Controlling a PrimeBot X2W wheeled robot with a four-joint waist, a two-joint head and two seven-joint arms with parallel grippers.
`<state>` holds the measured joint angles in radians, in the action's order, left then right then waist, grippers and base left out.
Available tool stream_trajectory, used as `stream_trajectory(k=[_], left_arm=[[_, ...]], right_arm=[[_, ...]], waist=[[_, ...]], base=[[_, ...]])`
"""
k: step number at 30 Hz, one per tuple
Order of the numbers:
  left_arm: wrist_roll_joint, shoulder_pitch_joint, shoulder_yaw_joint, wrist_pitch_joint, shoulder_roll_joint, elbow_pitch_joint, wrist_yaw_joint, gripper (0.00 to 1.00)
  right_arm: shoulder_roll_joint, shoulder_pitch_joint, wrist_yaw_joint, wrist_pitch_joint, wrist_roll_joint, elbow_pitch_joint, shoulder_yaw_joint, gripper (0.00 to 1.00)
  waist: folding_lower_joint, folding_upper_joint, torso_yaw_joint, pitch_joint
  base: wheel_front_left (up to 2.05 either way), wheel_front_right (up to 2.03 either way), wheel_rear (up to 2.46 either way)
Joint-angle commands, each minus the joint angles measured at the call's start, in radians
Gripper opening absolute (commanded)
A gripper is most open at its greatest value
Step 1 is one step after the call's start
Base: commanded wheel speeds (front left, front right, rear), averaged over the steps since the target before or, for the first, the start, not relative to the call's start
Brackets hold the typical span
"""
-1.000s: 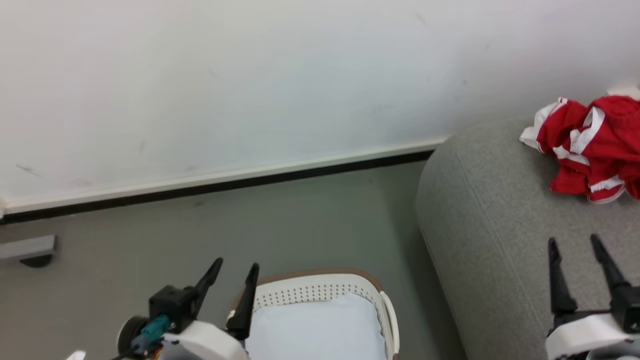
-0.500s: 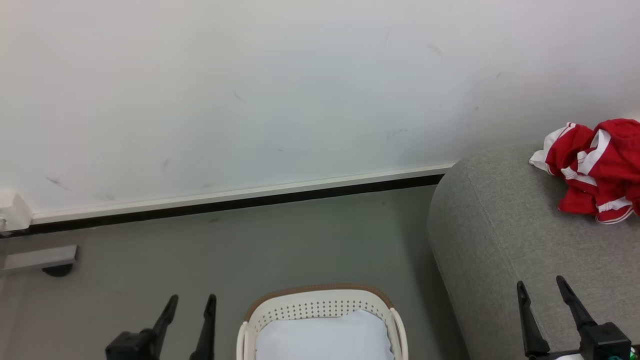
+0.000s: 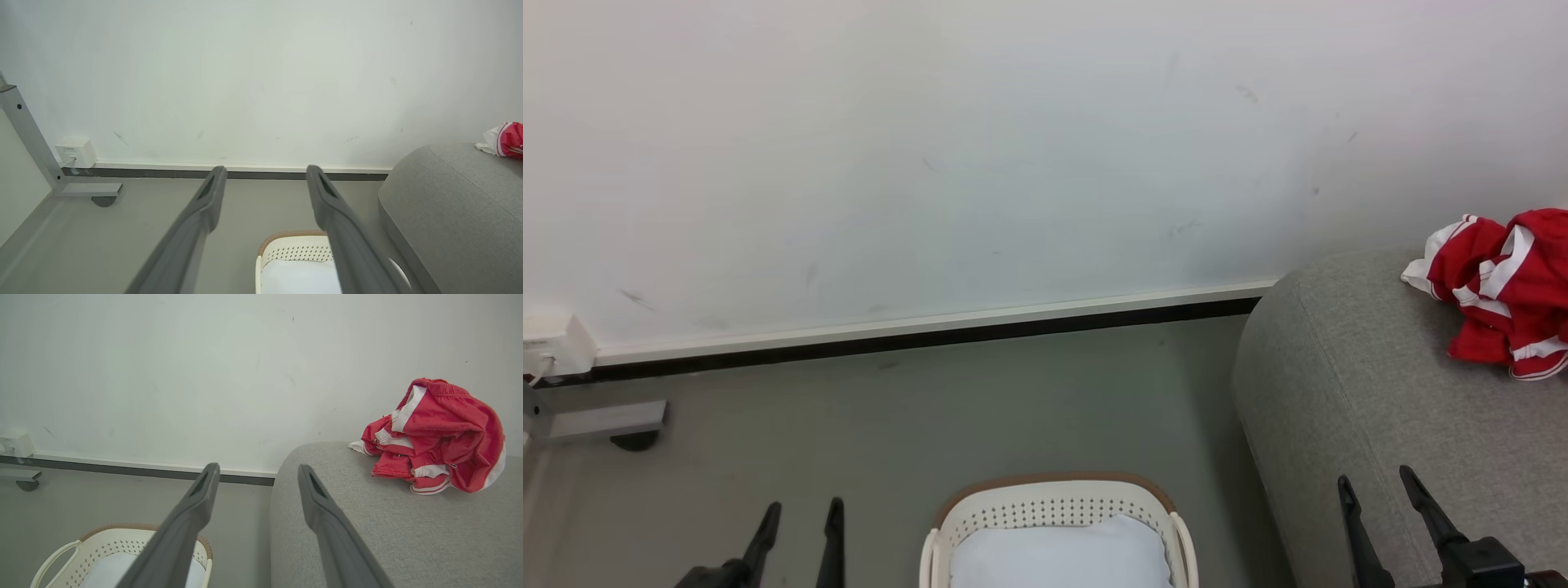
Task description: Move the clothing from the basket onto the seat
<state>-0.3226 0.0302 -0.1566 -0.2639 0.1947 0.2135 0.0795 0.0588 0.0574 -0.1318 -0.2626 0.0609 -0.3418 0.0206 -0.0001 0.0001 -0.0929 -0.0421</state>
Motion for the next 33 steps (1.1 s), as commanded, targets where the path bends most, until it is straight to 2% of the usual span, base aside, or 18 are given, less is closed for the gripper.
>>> stream_trajectory(k=[1, 11, 22, 23, 27, 33], left_arm=[[0.020, 0.015, 0.017, -0.001, -0.010, 0.006, -0.010, 1.00], [0.080, 0.014, 0.088, -0.001, -0.063, 0.031, -0.064, 1.00], [0.122, 0.010, 0.142, -0.001, -0.098, 0.049, -0.100, 1.00], [0.113, 0.005, 0.141, 0.000, -0.098, 0.046, -0.099, 0.00], [0.108, 0.016, 0.139, 0.004, -0.107, 0.083, -0.099, 0.00], [-0.007, -0.005, 0.157, 0.043, -0.110, 0.086, -0.108, 0.00]], right_arm=[[0.002, -0.014, 0.002, -0.003, 0.009, -0.007, 0.002, 1.00], [0.003, -0.006, 0.002, -0.003, 0.026, -0.023, 0.018, 1.00], [0.005, -0.002, 0.002, -0.003, 0.029, -0.032, 0.023, 1.00], [0.001, 0.000, 0.000, 0.000, 0.025, -0.030, 0.023, 0.00], [-0.003, -0.011, 0.000, 0.009, 0.031, -0.063, 0.022, 0.00], [-0.004, 0.001, 0.000, 0.046, 0.156, -0.055, 0.002, 0.00]], waist=[[0.0001, -0.0001, 0.002, -0.002], [0.0001, -0.0001, 0.007, -0.005], [0.0001, -0.0001, 0.012, -0.006], [0.0001, -0.0001, 0.012, -0.006], [0.0001, -0.0001, 0.013, -0.006], [0.0001, -0.0001, 0.017, -0.004]], base=[[0.00, 0.00, 0.00], [0.00, 0.00, 0.00], [0.00, 0.00, 0.00], [0.00, 0.00, 0.00], [0.00, 0.00, 0.00], [0.00, 0.00, 0.00]])
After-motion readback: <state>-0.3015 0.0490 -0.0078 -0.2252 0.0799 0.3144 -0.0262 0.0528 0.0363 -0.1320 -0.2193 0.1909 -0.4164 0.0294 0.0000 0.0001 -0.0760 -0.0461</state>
